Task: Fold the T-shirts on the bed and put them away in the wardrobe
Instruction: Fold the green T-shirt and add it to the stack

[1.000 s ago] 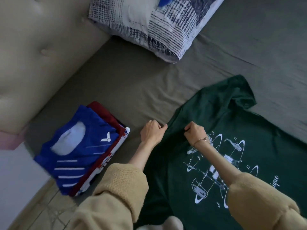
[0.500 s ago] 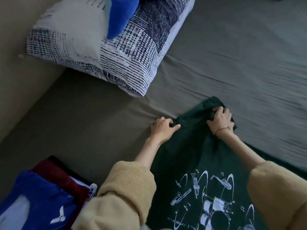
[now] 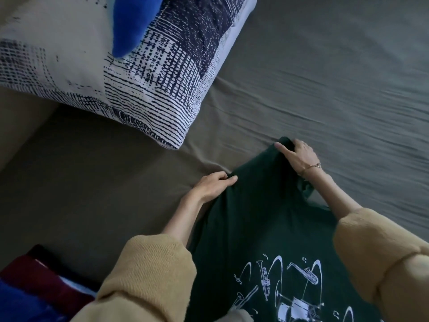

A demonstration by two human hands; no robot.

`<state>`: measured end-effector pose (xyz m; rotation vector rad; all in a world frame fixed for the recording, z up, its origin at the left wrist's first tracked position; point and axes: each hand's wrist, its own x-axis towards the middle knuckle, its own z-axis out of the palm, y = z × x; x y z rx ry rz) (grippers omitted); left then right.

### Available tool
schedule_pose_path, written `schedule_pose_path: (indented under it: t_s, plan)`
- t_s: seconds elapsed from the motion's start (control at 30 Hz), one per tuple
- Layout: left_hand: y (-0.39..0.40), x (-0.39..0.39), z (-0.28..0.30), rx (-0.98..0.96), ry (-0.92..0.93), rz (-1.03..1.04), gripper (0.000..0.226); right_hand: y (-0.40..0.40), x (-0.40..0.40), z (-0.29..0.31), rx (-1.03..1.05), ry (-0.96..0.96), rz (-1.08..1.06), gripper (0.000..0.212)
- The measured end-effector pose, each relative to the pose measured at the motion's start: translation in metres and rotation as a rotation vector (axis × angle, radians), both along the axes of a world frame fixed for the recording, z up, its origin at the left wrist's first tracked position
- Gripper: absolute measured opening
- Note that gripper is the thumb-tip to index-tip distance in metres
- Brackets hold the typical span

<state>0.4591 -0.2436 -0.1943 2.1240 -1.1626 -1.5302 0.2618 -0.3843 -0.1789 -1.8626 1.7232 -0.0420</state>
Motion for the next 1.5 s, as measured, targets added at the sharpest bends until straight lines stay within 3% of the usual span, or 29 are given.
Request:
schedule_pose_path:
  t_s: [0.07, 0.2, 0.43, 0.6, 0.7, 0.83, 1.2, 1.33, 1.5]
  plan:
    - [-0.002, 0.002, -0.005, 0.005, 0.064, 0.002, 0.044, -0.010, 0.005, -0.003, 0.053, -0.066, -0.034, 0.045]
    - [-0.002, 0.001, -0.015, -0.013, 0.060, 0.038, 0.044, -0.023, 0.010, -0.007, 0.059, -0.326, -0.088, 0.028]
    - [-0.001, 0.002, -0.010, 0.002, 0.028, 0.041, 0.028, -0.011, -0.001, -0.001, -0.060, -0.193, -0.141, 0.037]
    - [-0.001, 0.001, -0.010, -0.020, -0.002, 0.036, 0.016, 0.016, -0.047, 0.006, -0.123, 0.209, -0.107, 0.060]
    - [0.000, -0.001, -0.007, -0.026, -0.033, 0.022, 0.016, 0.033, -0.068, 0.004, -0.140, 0.056, -0.106, 0.044]
    - [-0.002, -0.004, -0.005, -0.025, -0.069, 0.003, 0.022, 0.036, -0.077, 0.008, -0.074, -0.134, -0.206, 0.045]
    - [-0.002, -0.010, -0.003, -0.044, -0.127, -0.017, 0.035, 0.031, -0.089, 0.007, -0.104, -0.220, -0.261, 0.025]
    - [-0.002, -0.010, -0.005, -0.034, -0.129, -0.021, 0.034, 0.032, -0.086, 0.001, -0.144, -0.123, -0.166, 0.020]
    - [-0.002, -0.009, -0.010, -0.027, -0.149, -0.019, 0.035, 0.024, -0.090, -0.008, -0.202, -0.112, -0.197, 0.011]
